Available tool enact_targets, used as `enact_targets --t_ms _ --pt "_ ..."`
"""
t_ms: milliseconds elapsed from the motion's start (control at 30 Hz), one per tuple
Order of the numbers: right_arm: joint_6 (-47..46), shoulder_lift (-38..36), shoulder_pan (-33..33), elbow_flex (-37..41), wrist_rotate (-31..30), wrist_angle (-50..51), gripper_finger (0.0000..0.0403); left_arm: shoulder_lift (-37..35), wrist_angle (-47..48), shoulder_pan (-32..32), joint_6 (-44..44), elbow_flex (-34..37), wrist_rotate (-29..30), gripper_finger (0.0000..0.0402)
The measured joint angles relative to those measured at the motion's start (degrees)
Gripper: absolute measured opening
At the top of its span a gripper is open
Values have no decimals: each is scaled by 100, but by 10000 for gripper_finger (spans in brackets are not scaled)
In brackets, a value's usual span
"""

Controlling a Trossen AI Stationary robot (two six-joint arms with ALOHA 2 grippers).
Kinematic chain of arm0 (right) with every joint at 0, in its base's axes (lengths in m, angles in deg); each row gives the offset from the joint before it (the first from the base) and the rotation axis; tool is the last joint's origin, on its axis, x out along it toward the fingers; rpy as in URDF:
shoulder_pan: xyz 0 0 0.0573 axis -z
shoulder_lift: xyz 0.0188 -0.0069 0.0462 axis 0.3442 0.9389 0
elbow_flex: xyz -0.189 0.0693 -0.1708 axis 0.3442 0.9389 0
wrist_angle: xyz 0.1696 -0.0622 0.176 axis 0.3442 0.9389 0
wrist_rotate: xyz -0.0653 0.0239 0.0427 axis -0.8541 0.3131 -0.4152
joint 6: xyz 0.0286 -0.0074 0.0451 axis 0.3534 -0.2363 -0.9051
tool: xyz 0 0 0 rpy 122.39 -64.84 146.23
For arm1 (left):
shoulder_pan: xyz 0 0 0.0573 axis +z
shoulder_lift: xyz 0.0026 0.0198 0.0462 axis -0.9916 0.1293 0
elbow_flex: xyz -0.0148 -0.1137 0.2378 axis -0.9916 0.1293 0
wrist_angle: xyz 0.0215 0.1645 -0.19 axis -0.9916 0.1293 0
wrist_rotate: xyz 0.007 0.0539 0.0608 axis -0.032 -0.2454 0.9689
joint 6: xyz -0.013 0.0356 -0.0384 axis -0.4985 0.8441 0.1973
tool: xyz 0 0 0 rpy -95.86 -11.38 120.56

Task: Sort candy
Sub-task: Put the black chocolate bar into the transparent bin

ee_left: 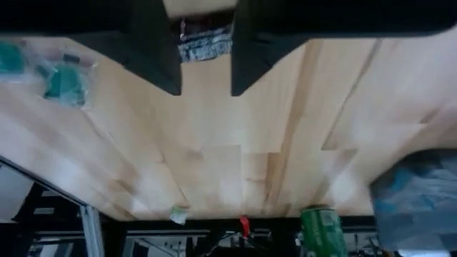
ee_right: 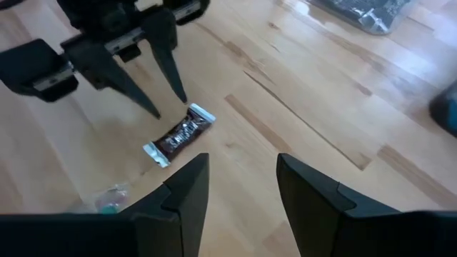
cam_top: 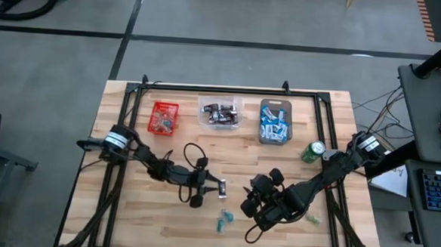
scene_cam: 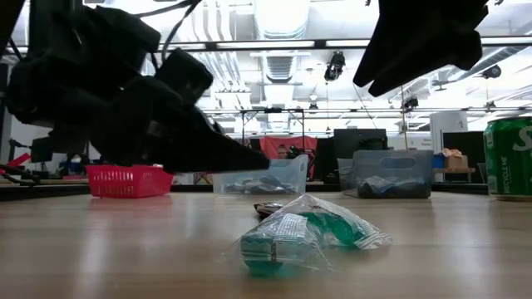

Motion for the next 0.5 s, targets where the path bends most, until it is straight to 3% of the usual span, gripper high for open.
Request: enact_targets --t_ms 300,500 --pt "-8 2 -2 103 22 -158 157 273 37 -4 14 -82 -31 226" --pt "5 2 -2 118 19 -169 160 479 180 11 -64 -101 -27 250"
